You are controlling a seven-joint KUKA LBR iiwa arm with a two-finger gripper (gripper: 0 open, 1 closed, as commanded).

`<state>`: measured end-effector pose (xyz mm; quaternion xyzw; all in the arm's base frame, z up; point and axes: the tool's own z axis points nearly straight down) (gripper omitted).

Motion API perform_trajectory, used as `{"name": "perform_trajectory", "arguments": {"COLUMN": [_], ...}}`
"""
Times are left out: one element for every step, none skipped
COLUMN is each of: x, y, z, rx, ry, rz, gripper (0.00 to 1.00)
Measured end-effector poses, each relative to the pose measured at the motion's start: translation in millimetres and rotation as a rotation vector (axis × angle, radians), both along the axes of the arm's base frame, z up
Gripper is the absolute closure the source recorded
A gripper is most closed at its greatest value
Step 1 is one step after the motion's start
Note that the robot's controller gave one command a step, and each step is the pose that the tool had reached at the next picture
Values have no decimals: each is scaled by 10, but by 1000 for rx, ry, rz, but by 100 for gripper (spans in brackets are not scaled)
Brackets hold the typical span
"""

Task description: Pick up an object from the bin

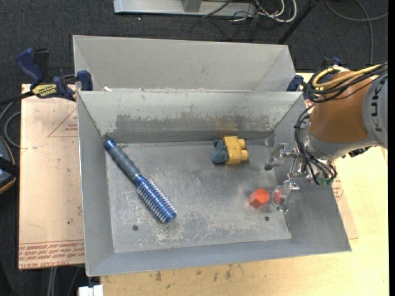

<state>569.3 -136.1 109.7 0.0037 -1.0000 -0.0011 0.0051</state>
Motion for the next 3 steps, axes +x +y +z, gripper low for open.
{"name": "perform_trajectory", "arguments": {"x": [-149,-132,-259], "y": [-68,-76,-41], "z": [-372,-353,1204], "rx": [-1,-4,-4], "ry": [-21,-27,-22], "rz": [-110,-109,-105], "gripper": [0,100,100]}}
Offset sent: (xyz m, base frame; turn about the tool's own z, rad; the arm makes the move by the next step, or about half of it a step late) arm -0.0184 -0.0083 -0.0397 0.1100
